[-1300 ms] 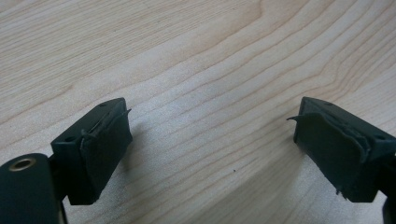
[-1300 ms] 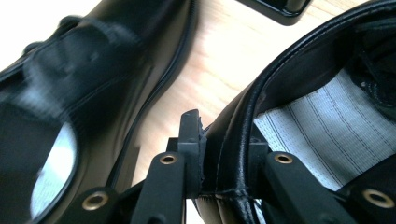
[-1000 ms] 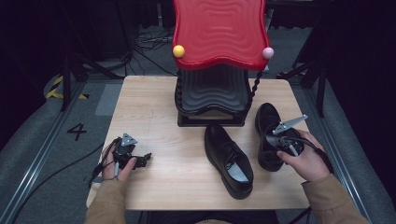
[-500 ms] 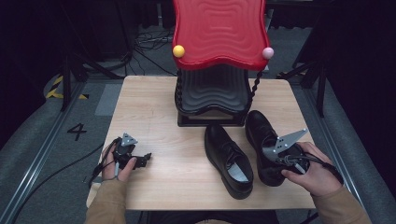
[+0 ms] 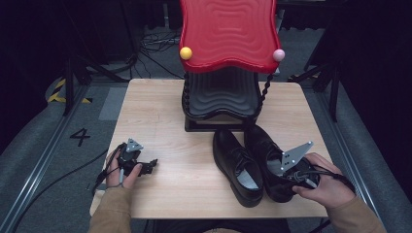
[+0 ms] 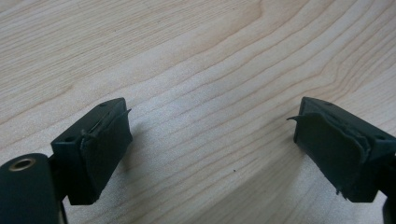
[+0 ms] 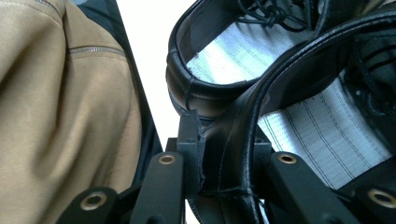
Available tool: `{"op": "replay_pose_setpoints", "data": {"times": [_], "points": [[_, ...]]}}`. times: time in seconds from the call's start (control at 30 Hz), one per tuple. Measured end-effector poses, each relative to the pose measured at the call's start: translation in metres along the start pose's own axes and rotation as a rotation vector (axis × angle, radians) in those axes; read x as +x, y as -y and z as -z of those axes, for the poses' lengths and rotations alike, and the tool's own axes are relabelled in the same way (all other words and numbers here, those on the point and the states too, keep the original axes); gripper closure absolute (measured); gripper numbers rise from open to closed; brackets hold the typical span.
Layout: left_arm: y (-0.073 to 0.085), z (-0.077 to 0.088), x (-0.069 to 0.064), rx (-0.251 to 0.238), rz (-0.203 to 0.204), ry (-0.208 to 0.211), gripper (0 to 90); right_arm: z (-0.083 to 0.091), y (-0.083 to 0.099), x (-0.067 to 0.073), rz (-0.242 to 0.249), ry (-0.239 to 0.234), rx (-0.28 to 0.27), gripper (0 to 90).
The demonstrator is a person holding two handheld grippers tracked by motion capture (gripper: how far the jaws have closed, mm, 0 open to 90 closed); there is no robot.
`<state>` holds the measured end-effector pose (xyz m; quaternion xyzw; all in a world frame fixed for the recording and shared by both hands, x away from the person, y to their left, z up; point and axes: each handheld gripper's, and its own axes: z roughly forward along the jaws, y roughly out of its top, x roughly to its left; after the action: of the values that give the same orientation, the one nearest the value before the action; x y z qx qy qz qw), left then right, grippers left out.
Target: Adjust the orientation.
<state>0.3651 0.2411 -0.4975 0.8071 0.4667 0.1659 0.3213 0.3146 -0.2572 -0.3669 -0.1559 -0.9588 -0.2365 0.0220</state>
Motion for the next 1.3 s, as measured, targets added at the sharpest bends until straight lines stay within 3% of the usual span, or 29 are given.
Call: {"op": "replay_pose_setpoints", "data": {"times": [0.3,0.47,0.57,0.77,1.03,1.3], "points": [[0.000,0.000,0.000,0.000,0.000,0.000,11.4,-0.018,-0.003,-0.018,0.114,0.019,-0.016,72.4],[0.000,0.000,0.000,0.000,0.000,0.000,11.4,-0.021,0.003,-0.021,0.109,0.006,-0.027,72.7],[0.000,0.000,0.000,0.000,0.000,0.000,11.4,-0.025,0.006,-0.022,0.094,0.022,0.025,73.9],[0.000,0.000,0.000,0.000,0.000,0.000,11.4,-0.035,0.014,-0.027,0.035,0.008,0.076,75.6],[-0.001,-0.001,0.000,0.000,0.001,-0.003,10.6,-0.041,0.010,-0.022,0.090,0.005,0.085,75.4],[-0.002,-0.002,0.000,0.006,0.003,0.002,8.4,-0.041,0.007,-0.017,0.067,0.025,0.097,75.2]]}}
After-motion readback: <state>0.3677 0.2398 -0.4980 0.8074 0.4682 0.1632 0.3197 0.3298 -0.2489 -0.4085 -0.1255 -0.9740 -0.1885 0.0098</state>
